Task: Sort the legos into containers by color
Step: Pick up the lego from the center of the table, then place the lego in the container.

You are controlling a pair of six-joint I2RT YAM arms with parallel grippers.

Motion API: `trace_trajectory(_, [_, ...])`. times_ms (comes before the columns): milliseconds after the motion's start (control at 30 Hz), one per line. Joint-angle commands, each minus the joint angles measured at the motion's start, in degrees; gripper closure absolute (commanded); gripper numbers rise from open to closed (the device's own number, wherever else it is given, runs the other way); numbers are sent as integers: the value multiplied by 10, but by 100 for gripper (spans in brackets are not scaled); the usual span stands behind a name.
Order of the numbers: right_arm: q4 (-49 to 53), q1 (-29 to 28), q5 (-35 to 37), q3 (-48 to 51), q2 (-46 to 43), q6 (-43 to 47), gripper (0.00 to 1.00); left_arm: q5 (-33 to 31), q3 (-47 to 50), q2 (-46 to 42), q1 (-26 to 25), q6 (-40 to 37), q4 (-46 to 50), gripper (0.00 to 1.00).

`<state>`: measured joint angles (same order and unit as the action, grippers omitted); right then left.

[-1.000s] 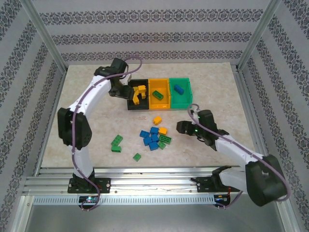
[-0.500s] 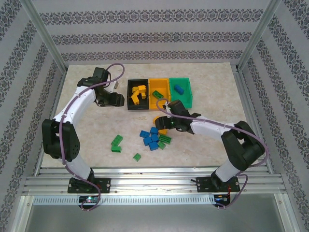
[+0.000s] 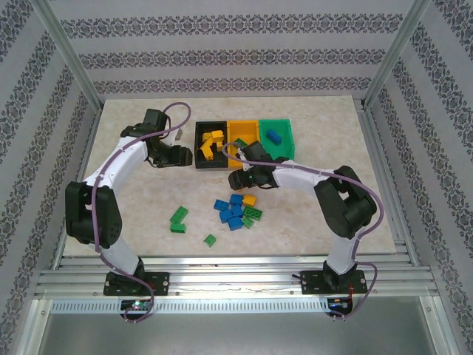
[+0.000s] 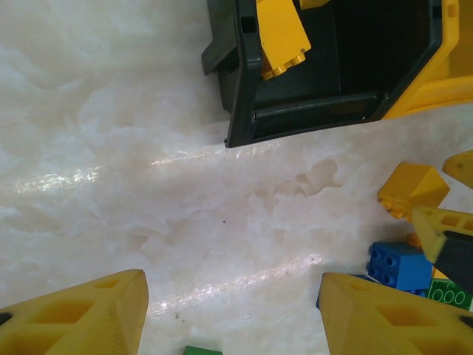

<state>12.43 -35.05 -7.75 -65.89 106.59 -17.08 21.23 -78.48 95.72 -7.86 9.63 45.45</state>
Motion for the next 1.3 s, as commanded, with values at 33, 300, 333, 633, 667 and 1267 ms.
trace_trajectory(33, [52,-9,18,-29,35,22,37,12,8,-18,4,14,-17,37])
trace_trajectory(300, [66,-24,39,-33,35,30,57,22,10,-18,9,29,-25,37])
trace_trajectory(333, [65,-24,37,-34,35,28,59,25,14,-20,8,35,-32,37])
trace_trajectory(633, [93,-20,14,-99,0,39,64,79,131,-28,19,86,-133,37])
trace_trajectory(667, [93,-18,6,-115,3,38,64,79,139,-34,21,83,-132,37])
trace_trajectory(1267, [111,-5,-19,-433,189,-8,36,200,294,-116,20,211,-268,33])
